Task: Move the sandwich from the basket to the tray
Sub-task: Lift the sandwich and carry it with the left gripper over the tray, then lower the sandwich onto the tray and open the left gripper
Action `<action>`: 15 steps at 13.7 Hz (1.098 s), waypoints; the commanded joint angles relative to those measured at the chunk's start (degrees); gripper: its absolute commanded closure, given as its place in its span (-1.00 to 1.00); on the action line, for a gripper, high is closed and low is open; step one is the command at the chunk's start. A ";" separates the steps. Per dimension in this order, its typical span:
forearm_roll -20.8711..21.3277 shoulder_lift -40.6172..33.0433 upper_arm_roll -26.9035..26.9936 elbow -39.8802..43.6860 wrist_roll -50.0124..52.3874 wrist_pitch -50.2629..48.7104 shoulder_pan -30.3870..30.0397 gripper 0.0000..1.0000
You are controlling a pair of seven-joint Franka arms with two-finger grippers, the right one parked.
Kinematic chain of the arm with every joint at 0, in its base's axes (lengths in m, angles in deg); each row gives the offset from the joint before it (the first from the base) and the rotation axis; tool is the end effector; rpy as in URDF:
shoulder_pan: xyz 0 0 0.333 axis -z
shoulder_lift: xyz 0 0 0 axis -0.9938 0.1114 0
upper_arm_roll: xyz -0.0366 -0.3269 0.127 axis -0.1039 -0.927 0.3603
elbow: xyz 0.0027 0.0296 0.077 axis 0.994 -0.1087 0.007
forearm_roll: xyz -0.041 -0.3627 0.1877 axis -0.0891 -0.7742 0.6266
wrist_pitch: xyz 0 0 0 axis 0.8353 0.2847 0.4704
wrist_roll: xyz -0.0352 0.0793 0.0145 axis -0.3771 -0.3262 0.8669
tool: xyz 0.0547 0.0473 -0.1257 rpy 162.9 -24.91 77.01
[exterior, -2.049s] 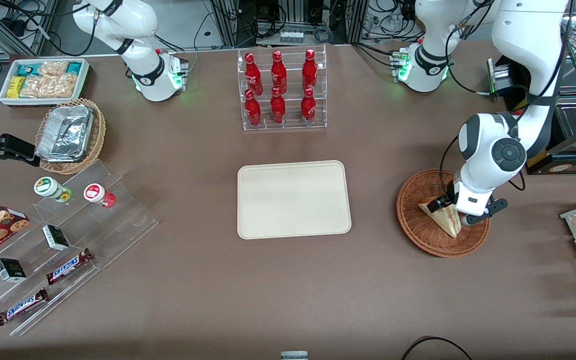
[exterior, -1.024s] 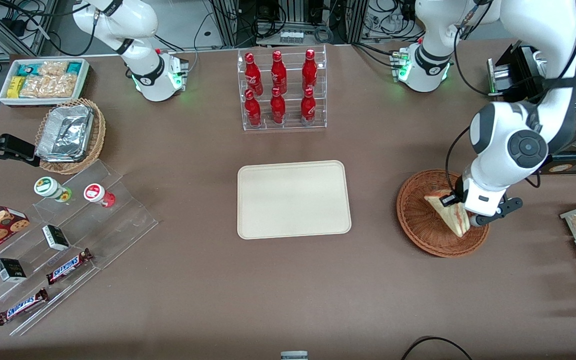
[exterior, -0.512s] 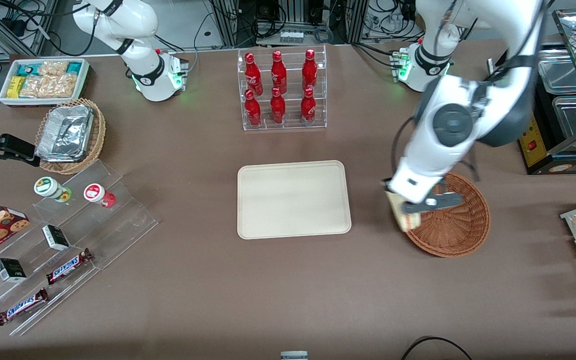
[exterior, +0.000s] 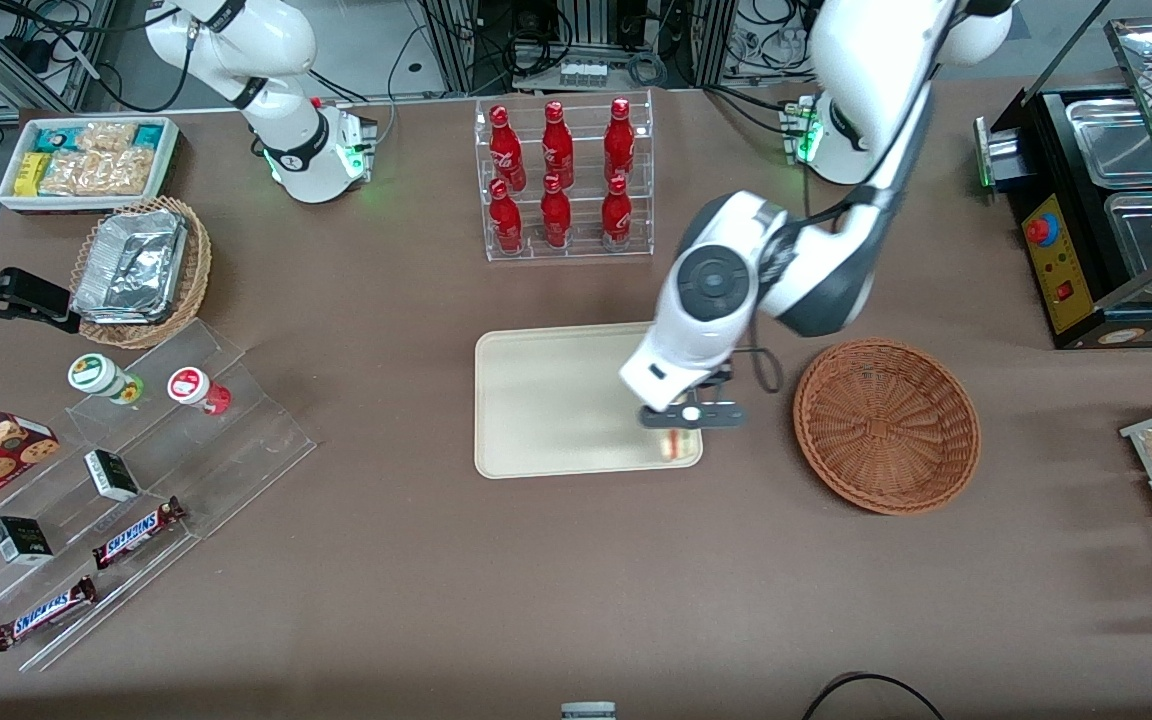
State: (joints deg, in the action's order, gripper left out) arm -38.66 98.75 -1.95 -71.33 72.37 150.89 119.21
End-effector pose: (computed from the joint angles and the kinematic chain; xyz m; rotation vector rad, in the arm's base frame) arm 0.5752 -0.4364 0.3279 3.1234 -0.0526 -0.0842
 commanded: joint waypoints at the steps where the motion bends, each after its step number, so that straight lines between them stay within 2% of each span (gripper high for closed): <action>1: -0.68 4.40 0.73 2.88 1.72 2.69 4.29 1.00; 6: -0.42 10.12 0.73 2.97 3.75 10.78 9.56 1.00; 10: -0.07 12.23 0.73 2.97 3.75 10.96 10.63 1.00; 11: -0.07 12.23 0.73 2.88 3.75 10.96 10.98 0.63; 13: 0.02 11.97 0.81 2.88 3.66 10.70 11.25 -0.92; 15: 0.02 11.45 0.90 2.88 3.83 10.00 11.16 -0.99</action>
State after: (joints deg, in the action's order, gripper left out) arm -38.68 110.07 -2.00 -69.78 75.28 162.12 129.44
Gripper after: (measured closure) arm 0.621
